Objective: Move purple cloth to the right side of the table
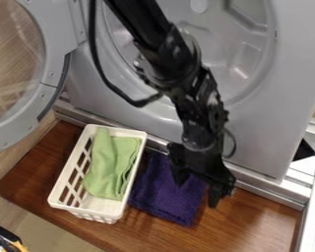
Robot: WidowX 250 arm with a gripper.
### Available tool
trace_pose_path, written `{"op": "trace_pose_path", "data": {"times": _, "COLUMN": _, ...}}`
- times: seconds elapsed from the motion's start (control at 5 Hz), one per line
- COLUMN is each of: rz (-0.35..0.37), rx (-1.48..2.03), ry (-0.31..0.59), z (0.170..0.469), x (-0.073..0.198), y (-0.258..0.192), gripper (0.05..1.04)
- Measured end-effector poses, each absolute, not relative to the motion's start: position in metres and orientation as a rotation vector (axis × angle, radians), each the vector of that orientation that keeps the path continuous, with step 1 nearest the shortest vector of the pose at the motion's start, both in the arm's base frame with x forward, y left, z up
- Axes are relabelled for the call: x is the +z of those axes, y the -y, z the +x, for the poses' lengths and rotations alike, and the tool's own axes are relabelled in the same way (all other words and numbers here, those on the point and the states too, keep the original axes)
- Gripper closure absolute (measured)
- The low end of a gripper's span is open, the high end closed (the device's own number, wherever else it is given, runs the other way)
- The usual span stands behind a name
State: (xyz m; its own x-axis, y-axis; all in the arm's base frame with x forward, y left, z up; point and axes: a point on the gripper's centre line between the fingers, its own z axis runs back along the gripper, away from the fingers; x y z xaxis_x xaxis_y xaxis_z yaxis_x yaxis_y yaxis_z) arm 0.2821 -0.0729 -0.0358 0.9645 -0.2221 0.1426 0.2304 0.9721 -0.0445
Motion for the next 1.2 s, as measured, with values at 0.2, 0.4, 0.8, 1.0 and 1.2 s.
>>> {"op": "trace_pose_path", "data": {"times": 0.2, "rz": -0.014, "rx": -0.221, "ry": 0.097, "z": 0.276, "x": -0.047, "y": 0.066, "gripper": 0.083}}
{"op": "trace_pose_path", "data": {"times": 0.4, "rz": 0.002, "rx": -0.181, "ry": 0.081, "z": 0.271, "x": -0.05, "y": 0.052, "gripper": 0.083}}
{"op": "trace_pose_path", "data": {"times": 0.8, "rz": 0.015, "rx": -0.134, "ry": 0.069, "z": 0.27, "x": -0.052, "y": 0.035, "gripper": 0.083}}
{"op": "trace_pose_path", "data": {"times": 1.0, "rz": 0.01, "rx": -0.135, "ry": 0.038, "z": 0.268, "x": -0.067, "y": 0.036, "gripper": 0.083}}
{"op": "trace_pose_path", "data": {"times": 1.2, "rz": 0.046, "rx": -0.157, "ry": 0.038, "z": 0.271, "x": -0.072, "y": 0.039, "gripper": 0.083}}
